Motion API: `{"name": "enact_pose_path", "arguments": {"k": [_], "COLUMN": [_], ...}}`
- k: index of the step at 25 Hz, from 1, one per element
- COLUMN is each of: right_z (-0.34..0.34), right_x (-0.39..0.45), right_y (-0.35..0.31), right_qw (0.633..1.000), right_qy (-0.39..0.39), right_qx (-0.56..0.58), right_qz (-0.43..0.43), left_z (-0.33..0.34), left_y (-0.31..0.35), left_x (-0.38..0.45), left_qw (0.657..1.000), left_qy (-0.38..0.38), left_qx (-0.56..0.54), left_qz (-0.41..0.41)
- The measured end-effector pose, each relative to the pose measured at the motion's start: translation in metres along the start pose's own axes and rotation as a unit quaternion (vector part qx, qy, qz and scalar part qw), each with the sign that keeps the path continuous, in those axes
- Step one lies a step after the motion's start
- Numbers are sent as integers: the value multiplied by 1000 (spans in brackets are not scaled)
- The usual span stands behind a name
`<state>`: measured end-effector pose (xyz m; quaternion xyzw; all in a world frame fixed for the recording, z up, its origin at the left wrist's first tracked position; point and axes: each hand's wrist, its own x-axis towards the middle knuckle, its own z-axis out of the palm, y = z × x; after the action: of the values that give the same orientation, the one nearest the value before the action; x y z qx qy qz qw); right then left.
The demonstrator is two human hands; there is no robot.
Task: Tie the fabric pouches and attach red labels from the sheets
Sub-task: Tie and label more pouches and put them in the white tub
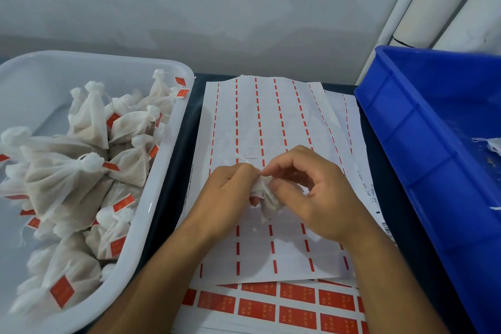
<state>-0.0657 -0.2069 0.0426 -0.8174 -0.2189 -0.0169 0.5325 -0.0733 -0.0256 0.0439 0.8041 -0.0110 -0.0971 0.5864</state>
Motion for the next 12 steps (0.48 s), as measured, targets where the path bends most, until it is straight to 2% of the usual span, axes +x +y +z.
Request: {"name": "enact_pose_path", "arguments": {"k": [8,12], "right_z": [3,1], "right_x": [0,-1], "right_y": [-3,-2], "right_qw": [997,996], "right_qy": [-16,-25], "right_qx": [-70,-83], "right_qz": [-19,-17], "left_z": [-1,-2], "left_y": [-1,-3], "left_x": [2,4], "left_qw": [997,993], "left_qy": [45,41], "left_qx": [-57,-85], "left_qz": [-38,-71]}}
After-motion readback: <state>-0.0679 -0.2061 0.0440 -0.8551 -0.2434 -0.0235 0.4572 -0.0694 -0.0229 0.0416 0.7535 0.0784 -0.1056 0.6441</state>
